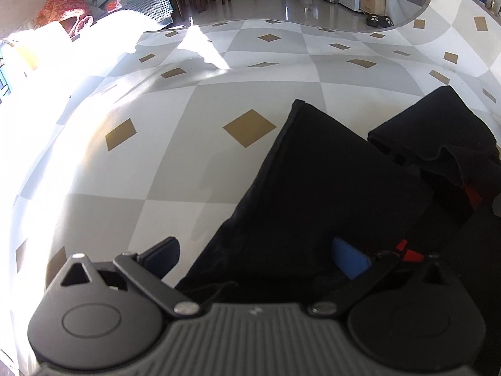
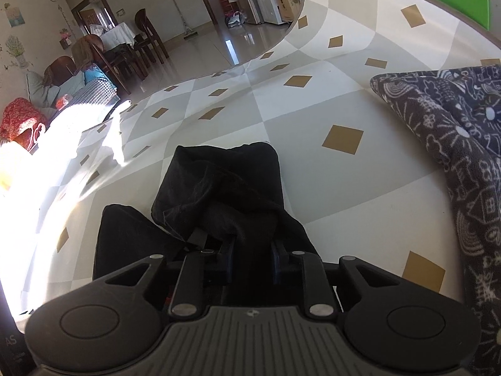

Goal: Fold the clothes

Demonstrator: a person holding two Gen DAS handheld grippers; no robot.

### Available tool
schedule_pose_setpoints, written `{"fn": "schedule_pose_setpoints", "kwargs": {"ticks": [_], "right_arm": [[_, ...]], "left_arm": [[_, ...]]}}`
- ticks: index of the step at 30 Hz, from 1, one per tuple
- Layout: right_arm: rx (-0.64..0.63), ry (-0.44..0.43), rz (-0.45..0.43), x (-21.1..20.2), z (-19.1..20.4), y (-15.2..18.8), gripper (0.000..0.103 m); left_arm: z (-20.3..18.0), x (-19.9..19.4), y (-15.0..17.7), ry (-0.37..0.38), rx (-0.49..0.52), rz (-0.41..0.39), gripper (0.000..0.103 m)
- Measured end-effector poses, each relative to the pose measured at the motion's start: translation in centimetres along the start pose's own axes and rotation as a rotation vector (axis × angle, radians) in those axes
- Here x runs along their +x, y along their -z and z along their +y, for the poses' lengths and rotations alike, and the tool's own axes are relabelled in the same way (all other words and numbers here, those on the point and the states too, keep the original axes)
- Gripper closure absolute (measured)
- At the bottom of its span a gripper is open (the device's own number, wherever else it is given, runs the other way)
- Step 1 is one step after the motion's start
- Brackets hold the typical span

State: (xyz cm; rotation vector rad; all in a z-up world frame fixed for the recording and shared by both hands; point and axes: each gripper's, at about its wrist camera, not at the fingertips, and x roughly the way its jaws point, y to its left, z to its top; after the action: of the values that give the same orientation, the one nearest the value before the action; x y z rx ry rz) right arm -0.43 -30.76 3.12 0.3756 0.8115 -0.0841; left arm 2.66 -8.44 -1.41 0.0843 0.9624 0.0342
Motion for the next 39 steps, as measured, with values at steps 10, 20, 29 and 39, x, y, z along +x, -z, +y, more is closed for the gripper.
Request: {"fn": "schedule_pose_setpoints", "kwargs": {"ticks": [10,20,29,39], "right_arm": [[0.044,0.02,-0.02,-0.5,-0.7,0.1,0.08],[0.121,0.069,0.005,-0.8,-2.2,0.3,0.073],[0.076,-0.012,0.077,-0.1,-1.1,1.2,0.063],[-0.018,-0.11,-0.01,-2.4,1.0,1.2,0.058]], "left_arm": [[3.6,0.4,0.6,-0.059,-0.066,-0.008,0.0],[6.5,0.3,1.1,-0.147,-0.124,-0.01,0.0],[9.8,0.6,1.1,-0.256,-0.22,0.016,0.0],[11.8,-0.2,1.2,-0.178,-0.322,0.022,0.0]]}}
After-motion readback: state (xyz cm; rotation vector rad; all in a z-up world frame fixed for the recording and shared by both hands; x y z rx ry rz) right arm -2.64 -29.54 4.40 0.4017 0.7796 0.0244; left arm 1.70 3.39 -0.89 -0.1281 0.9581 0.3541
